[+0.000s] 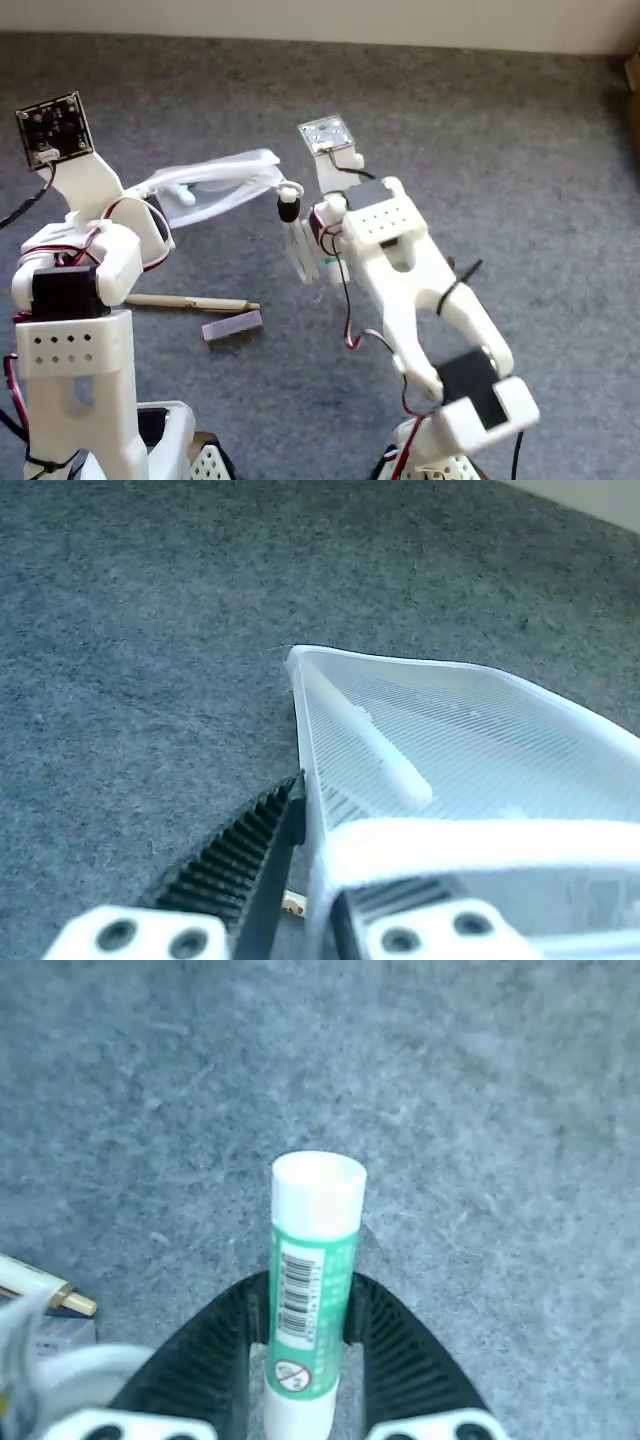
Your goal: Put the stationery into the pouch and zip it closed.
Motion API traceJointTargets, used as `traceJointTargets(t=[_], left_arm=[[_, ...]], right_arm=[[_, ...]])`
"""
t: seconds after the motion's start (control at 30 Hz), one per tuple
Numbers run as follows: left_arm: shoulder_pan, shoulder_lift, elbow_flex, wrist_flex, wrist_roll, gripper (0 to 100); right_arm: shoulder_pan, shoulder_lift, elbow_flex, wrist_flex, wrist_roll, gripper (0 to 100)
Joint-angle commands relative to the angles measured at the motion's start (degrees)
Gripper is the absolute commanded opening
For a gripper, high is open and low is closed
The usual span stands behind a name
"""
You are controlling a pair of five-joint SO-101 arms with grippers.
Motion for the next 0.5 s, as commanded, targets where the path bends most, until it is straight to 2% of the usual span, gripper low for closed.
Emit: traceJointTargets(t=[0.0, 0.47], left_arm=[[1.9, -1.9, -0.2, -0.4, -1.5, 1], [1.5, -1.5, 1.7, -0.5, -1.8, 1]], right_arm=[[0.7, -10.9, 3.7, -3.6, -2.5, 0.5], [-0.7, -43.5, 16.0, -8.5, -3.3, 0.5]])
